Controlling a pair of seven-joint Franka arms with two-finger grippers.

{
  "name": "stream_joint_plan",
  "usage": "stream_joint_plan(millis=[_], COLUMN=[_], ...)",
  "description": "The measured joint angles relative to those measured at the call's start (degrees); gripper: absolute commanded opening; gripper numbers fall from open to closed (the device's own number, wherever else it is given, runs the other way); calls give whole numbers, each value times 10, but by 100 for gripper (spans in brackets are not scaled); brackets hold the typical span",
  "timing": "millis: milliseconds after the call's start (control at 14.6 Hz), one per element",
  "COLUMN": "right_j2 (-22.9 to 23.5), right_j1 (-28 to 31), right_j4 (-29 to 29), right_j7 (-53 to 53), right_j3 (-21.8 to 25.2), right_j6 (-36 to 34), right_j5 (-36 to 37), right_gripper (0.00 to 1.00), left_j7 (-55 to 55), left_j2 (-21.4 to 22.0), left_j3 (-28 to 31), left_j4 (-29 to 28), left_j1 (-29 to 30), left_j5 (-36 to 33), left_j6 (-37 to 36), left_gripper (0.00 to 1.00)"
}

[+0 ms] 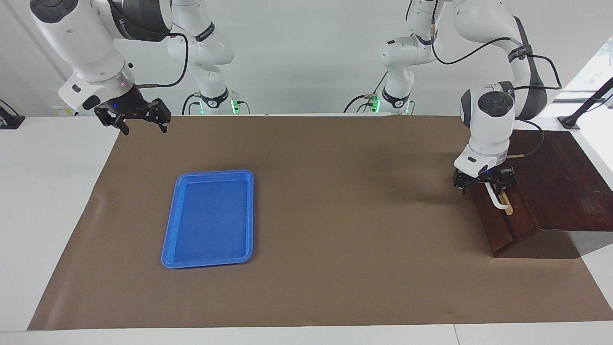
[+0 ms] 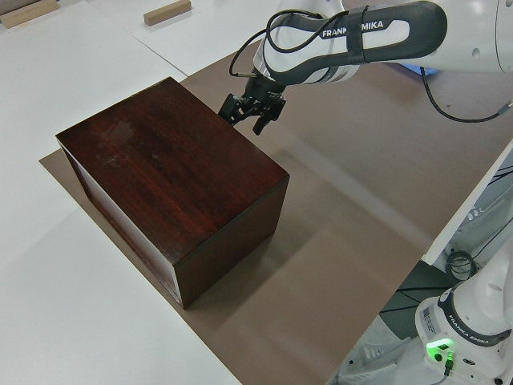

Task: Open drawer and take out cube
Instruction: 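Grasp the white drawer handle with the left gripper and pull it open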

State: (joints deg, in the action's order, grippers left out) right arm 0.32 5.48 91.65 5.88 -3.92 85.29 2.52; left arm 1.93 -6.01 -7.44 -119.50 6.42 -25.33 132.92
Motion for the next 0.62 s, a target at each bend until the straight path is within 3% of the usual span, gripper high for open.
stream_joint_plan(millis=[273, 615], right_j2=[0, 1], right_j1=[0, -5], right_j4=[0, 0], right_j7=[0, 0], right_j3=[0, -3], right_j6=[22, 56], right_j5=[0, 0], right_gripper=[100, 100], left_j7=[-79, -299], left_j2=[0, 1], left_j3=[-5, -13], left_j4=[-3, 0], left_j1=[-18, -173], left_j5=[0, 28], left_j6=[8, -29], left_gripper=[100, 100])
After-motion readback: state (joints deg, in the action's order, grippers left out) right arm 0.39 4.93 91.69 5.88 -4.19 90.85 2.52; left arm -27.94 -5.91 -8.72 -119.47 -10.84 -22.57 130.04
